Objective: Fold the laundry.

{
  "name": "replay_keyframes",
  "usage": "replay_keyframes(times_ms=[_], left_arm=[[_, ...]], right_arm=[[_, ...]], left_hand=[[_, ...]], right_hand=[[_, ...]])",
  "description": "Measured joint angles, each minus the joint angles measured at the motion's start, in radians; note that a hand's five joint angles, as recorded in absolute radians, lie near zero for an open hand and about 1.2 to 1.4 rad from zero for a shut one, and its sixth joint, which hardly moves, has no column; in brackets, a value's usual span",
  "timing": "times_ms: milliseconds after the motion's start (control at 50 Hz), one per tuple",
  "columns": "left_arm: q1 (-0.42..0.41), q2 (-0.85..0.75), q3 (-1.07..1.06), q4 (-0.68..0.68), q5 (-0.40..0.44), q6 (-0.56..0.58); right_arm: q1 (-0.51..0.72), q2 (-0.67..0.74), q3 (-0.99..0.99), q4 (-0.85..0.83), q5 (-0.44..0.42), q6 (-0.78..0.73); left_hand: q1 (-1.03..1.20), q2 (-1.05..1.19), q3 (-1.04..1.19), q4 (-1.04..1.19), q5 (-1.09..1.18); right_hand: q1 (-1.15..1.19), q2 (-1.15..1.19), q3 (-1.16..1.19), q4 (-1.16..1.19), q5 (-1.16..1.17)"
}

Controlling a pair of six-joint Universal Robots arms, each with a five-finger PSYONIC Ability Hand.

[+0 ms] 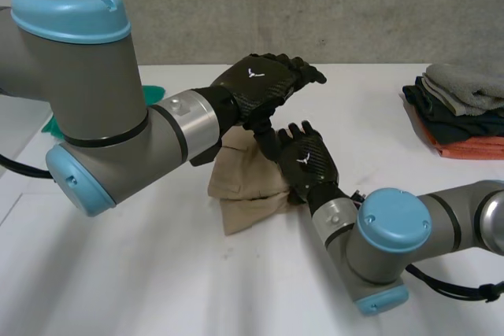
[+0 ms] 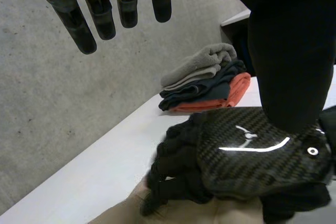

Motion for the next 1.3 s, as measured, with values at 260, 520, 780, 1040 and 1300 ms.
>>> replay_keyframes(times_ms=[260,520,780,1040,1300], left_arm=[[0.007,0.017,0.0,0.004,-0.002,-0.001],[0.06,0.131,0.003,0.108,-0.046,-0.009],[0.055,0.144,-0.004,0.111,-0.05,-0.009],[0.047,0.14,-0.026,0.111,-0.052,-0.008],[0.033,0.137,-0.065,0.111,-0.053,-0.005]], right_arm=[[-0.058,0.017,-0.209,0.224,-0.01,0.099],[-0.232,-0.035,-0.493,0.204,-0.06,0.12],[-0.595,0.041,-0.729,0.026,-0.244,0.208],[-0.89,0.366,-0.949,-0.002,-0.547,0.49],[-1.035,0.461,-0.867,-0.048,-0.874,0.526]], left_hand=[[0.0,0.0,0.0,0.0,0.0],[0.0,0.0,0.0,0.0,0.0],[0.0,0.0,-0.001,0.0,0.0],[0.0,0.0,-0.001,0.0,0.0],[0.0,0.0,-0.001,0.0,0.0]], right_hand=[[0.626,0.812,0.823,0.851,0.72],[0.626,0.815,0.833,0.852,0.74],[0.626,0.815,0.836,0.853,0.756],[0.626,0.815,0.836,0.855,0.756],[0.626,0.815,0.839,0.842,0.818]])
